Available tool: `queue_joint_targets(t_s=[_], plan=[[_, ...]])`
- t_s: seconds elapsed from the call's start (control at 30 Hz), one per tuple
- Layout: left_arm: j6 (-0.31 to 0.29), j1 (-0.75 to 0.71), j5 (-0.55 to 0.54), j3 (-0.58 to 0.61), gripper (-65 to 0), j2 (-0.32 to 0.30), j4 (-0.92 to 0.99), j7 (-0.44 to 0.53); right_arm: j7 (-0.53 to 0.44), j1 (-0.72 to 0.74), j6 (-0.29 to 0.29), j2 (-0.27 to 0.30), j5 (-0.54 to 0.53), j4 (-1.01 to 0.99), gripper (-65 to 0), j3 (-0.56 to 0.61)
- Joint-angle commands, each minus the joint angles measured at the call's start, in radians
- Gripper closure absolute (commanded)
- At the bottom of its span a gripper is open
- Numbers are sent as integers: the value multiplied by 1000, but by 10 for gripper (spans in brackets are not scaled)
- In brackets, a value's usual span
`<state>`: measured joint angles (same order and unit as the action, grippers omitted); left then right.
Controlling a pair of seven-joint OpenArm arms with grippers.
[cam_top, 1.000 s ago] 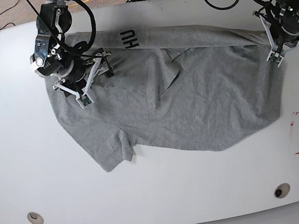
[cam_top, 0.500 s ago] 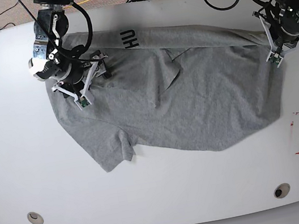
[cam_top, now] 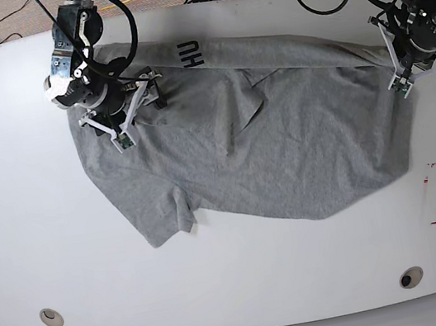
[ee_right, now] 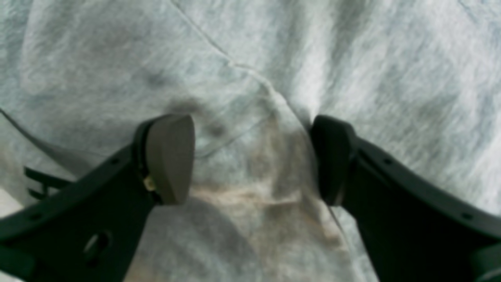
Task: Layout the t-shirt on the table in an organized manner, then fold the t-shirt properly
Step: 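Pull the right gripper's shirt corner outward to smooth the shirt, then regrasp the shirt edge with the right gripper near the printed text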
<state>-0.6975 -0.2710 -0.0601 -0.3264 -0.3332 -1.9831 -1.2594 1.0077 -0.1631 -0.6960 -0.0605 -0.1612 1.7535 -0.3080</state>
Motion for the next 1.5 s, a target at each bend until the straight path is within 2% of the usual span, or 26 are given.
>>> queue_joint_targets(t_s=[0.0, 0.2, 0.27, 0.37, 0.4, 0.43, 0.57, 0.7, 1.33, 1.47], plan=[[-1, 14, 9, -6, 0, -13, -14, 5, 3, -3, -2, -2, -11, 27, -445, 2], [-1, 19, 9, -6, 0, -13, -14, 5, 7, -8, -2, -3, -11, 29, -442, 2], [-1, 19, 9, -6, 0, -13, -14, 5, 7, -8, -2, -3, -11, 29, -423, 2], [-1, 19, 9, -4, 0, -13, -14, 5, 7, -8, -2, -3, -11, 29, -350, 2], [-1, 19, 9, -4, 0, -13, -14, 5, 7, -8, -2, -3, -11, 29, -300, 2], [-1, 19, 9, -4, 0, -13, -14, 5, 7, -8, -2, -3, -11, 29, -282, 2], [-1, 19, 9, -4, 0, -13, -14, 5, 7, -8, -2, -3, -11, 30, -133, 2], [-1, 19, 9, -4, 0, -13, -14, 5, 7, -8, -2, -3, -11, 32, -59, 2], [-1, 19, 9, -4, 0, -11, -14, 5, 36, -46, -2, -3, -10, 178, -49, 0], [-1, 19, 9, -4, 0, -11, -14, 5, 38, -68, -2, -3, -10, 181, -29, 0]])
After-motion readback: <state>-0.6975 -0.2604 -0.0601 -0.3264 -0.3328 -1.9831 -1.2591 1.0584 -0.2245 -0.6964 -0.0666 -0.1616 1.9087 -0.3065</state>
